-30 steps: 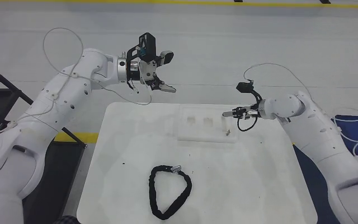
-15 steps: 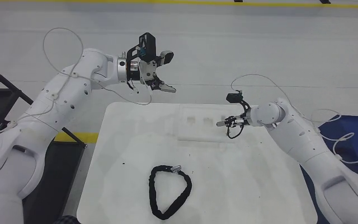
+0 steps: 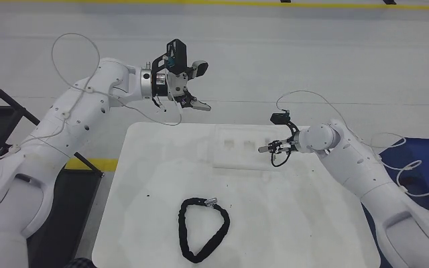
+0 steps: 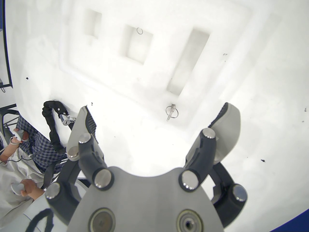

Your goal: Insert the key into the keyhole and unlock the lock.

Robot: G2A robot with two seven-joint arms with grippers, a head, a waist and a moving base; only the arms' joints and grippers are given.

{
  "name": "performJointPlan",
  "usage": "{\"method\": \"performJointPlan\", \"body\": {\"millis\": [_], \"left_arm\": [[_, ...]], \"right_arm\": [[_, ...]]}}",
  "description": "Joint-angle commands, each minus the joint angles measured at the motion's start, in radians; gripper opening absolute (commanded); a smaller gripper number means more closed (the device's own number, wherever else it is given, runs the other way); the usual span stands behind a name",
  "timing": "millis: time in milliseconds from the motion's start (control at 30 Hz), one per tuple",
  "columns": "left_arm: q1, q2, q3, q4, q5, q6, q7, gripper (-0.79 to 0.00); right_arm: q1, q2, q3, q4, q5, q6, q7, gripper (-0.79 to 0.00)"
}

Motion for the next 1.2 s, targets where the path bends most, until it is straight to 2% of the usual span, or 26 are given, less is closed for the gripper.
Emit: {"method": "performJointPlan", "body": {"millis": [0, 200, 533, 733, 900, 1100, 1167], "left_arm": [[0.000, 0.000, 0.000, 0.000, 0.000, 0.000, 0.000, 0.000], [0.000, 0.000, 0.000, 0.000, 0.000, 0.000, 0.000, 0.000], [0.000, 0.000, 0.000, 0.000, 0.000, 0.000, 0.000, 0.000], [0.000, 0.000, 0.000, 0.000, 0.000, 0.000, 0.000, 0.000], [0.000, 0.000, 0.000, 0.000, 0.000, 0.000, 0.000, 0.000], [0.000, 0.000, 0.000, 0.000, 0.000, 0.000, 0.000, 0.000], [0.000, 0.000, 0.000, 0.000, 0.000, 0.000, 0.000, 0.000]], "right_arm": [[0.000, 0.000, 0.000, 0.000, 0.000, 0.000, 0.000, 0.000], [-0.011, 0.002, -0.001, -0.050, -0.031, 0.019, 0.010, 0.000], [-0.037, -0.001, -0.008, -0.132, -0.085, 0.139, 0.099, 0.000], [-0.039, -0.013, -0.021, -0.117, -0.137, 0.177, 0.079, -0.166], [-0.033, -0.031, -0.034, -0.087, -0.166, 0.214, 0.066, -0.182], [-0.027, -0.050, -0.046, -0.052, -0.200, 0.244, 0.049, -0.372], [-0.026, -0.056, -0.048, -0.044, -0.204, 0.245, 0.046, -0.397]]}}
